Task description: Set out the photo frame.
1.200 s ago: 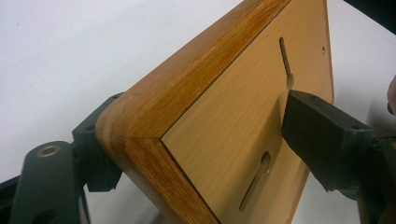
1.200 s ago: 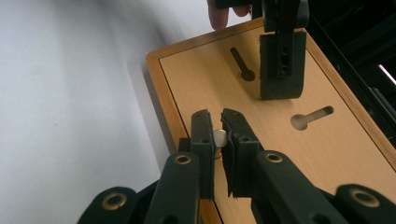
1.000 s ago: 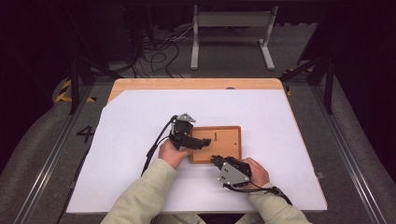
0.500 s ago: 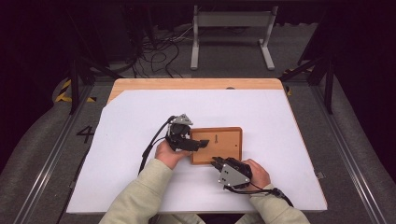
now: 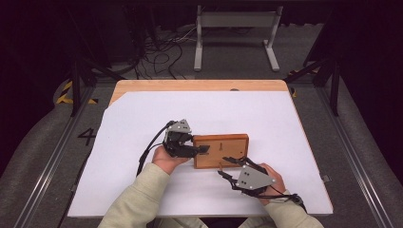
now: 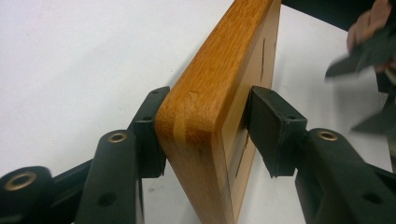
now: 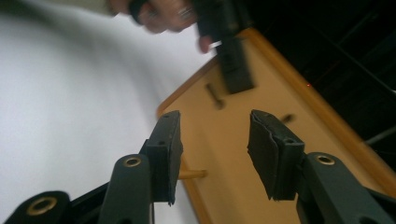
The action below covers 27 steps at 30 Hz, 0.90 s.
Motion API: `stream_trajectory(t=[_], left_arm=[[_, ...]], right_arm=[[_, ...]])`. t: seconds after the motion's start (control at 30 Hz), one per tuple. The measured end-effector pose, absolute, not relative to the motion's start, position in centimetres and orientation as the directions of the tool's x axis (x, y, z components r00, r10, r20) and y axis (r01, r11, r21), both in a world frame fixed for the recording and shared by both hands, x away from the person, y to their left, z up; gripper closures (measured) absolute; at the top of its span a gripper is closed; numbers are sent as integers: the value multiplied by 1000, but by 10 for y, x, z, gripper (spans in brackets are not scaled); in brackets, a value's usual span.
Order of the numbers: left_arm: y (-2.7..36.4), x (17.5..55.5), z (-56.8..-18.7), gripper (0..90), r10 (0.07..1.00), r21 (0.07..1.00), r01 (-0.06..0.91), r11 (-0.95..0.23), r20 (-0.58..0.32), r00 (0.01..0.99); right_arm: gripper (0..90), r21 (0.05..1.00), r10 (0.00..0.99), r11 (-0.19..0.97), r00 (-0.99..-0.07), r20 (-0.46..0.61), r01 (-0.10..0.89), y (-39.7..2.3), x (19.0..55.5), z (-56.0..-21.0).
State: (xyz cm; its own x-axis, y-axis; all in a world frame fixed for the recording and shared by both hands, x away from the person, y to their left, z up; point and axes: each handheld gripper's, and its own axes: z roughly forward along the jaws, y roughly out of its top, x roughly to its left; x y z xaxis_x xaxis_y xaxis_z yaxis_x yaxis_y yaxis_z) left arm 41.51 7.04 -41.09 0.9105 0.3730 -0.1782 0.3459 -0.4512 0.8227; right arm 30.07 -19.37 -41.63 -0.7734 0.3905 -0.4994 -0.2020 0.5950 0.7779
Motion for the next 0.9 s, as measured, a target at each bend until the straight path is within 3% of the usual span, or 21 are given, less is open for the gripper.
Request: stream_trajectory(t=[0.5, 0.57, 0.9], left_arm=[[75, 394, -406, 607, 316, 829, 270, -489, -120, 941], [74, 386, -404, 618, 295, 827, 242, -507, -98, 951], [73, 371, -402, 625, 269, 823, 218, -524, -83, 960]], right_arm=[[612, 871, 606, 476, -673, -425, -121, -247, 309, -378], [612, 887, 665, 456, -636, -393, -72, -262, 316, -376], [611, 902, 716, 430, -598, -360, -28, -279, 324, -376]])
